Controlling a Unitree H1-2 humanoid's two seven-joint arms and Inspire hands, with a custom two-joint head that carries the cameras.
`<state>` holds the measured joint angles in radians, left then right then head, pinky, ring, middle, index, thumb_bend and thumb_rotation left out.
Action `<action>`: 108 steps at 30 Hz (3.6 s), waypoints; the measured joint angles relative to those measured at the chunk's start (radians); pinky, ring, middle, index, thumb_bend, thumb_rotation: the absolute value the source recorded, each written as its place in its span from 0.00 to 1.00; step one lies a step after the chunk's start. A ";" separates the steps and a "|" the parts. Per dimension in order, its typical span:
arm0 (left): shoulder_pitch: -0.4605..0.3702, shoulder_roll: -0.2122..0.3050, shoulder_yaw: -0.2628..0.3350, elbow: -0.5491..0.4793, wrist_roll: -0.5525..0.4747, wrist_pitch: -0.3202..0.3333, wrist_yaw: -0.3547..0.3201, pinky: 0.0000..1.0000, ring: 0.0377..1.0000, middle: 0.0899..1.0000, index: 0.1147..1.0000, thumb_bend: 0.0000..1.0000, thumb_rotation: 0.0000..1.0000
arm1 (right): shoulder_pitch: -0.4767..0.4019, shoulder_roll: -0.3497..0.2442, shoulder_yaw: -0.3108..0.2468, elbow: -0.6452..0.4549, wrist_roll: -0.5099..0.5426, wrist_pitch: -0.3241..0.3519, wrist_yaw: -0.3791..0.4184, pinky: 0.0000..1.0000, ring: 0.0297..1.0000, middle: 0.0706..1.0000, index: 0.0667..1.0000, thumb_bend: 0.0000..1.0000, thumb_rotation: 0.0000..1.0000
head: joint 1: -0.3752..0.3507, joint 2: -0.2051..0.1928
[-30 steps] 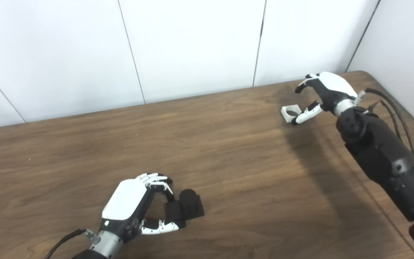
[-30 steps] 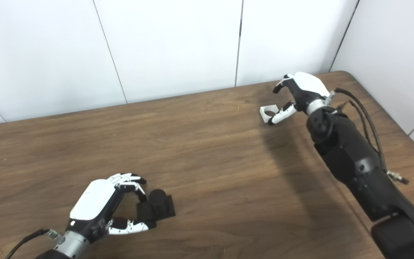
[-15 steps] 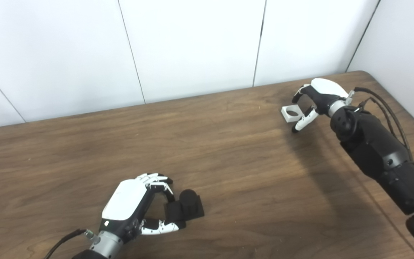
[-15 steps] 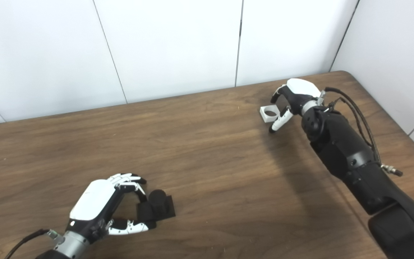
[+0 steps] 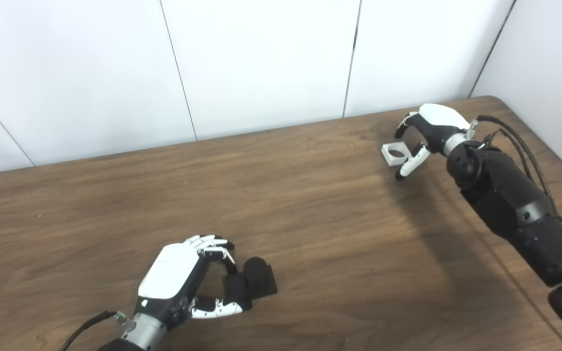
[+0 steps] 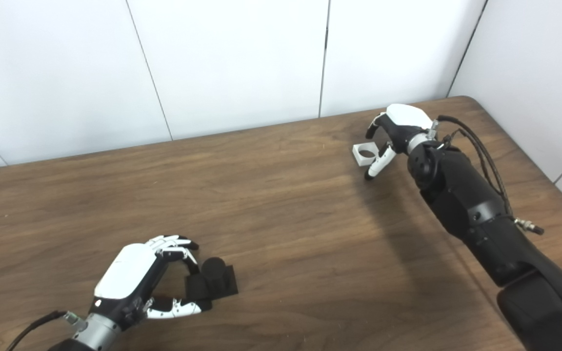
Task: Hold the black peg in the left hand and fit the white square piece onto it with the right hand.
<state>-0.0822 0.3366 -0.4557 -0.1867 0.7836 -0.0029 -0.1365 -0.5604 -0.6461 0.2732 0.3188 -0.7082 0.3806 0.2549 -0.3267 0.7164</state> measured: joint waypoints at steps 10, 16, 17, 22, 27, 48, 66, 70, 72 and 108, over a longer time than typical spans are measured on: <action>0.001 0.000 0.001 -0.001 0.001 0.004 0.000 0.87 0.82 0.76 0.42 0.52 0.05 | -0.032 0.006 0.001 0.029 0.015 0.002 0.041 0.98 0.98 0.91 0.64 0.85 0.18 | 0.003 0.005; 0.002 0.000 0.000 -0.001 0.001 0.004 0.000 0.87 0.82 0.76 0.42 0.52 0.05 | -0.068 0.003 0.011 0.033 0.018 0.006 0.102 0.92 0.98 0.90 0.64 0.84 0.18 | 0.011 0.005; 0.002 -0.001 0.000 -0.001 0.001 0.004 0.000 0.87 0.82 0.76 0.42 0.52 0.05 | -0.075 0.002 0.016 0.033 0.018 0.006 0.112 0.91 0.98 0.90 0.64 0.84 0.18 | 0.012 0.005; 0.001 -0.003 0.000 -0.001 0.001 0.007 0.000 0.88 0.83 0.76 0.42 0.52 0.05 | -0.106 -0.001 0.042 0.036 0.014 0.004 0.159 0.90 0.97 0.89 0.63 0.85 0.19 | 0.014 0.006; 0.001 -0.004 0.000 -0.001 0.002 0.010 -0.001 0.87 0.82 0.76 0.42 0.52 0.05 | -0.128 -0.001 0.068 0.089 0.013 -0.001 0.189 0.90 0.97 0.90 0.64 0.86 0.19 | 0.017 0.008; 0.007 -0.007 0.002 -0.004 0.002 0.015 -0.001 0.88 0.83 0.76 0.42 0.52 0.05 | -0.155 -0.035 0.088 0.137 -0.005 -0.009 0.205 0.91 0.97 0.89 0.62 0.87 0.17 | 0.018 0.017; 0.007 -0.007 0.002 -0.005 0.001 0.015 -0.001 0.88 0.82 0.76 0.42 0.52 0.05 | -0.150 -0.040 0.083 0.119 -0.005 -0.030 0.205 0.88 0.95 0.88 0.62 0.88 0.15 | 0.014 0.018; 0.007 -0.007 0.002 -0.005 0.001 0.015 -0.001 0.88 0.82 0.76 0.42 0.52 0.05 | -0.145 -0.039 0.081 0.116 -0.005 -0.029 0.205 0.88 0.96 0.87 0.62 0.88 0.16 | 0.012 0.020; 0.007 -0.006 0.002 -0.005 0.001 0.015 -0.001 0.88 0.82 0.76 0.42 0.52 0.05 | -0.143 -0.039 0.081 0.116 -0.005 -0.030 0.205 0.88 0.96 0.87 0.62 0.88 0.16 | 0.011 0.021; 0.016 -0.007 0.005 -0.031 -0.002 0.030 -0.032 0.88 0.83 0.76 0.42 0.52 0.05 | -0.119 -0.031 0.052 0.103 0.013 0.005 0.185 0.70 0.76 0.70 0.45 0.52 0.13 | 0.017 0.031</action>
<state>-0.0662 0.3294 -0.4505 -0.2180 0.7815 0.0271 -0.1685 -0.6794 -0.6766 0.3252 0.4218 -0.6950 0.3858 0.4394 -0.3099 0.7470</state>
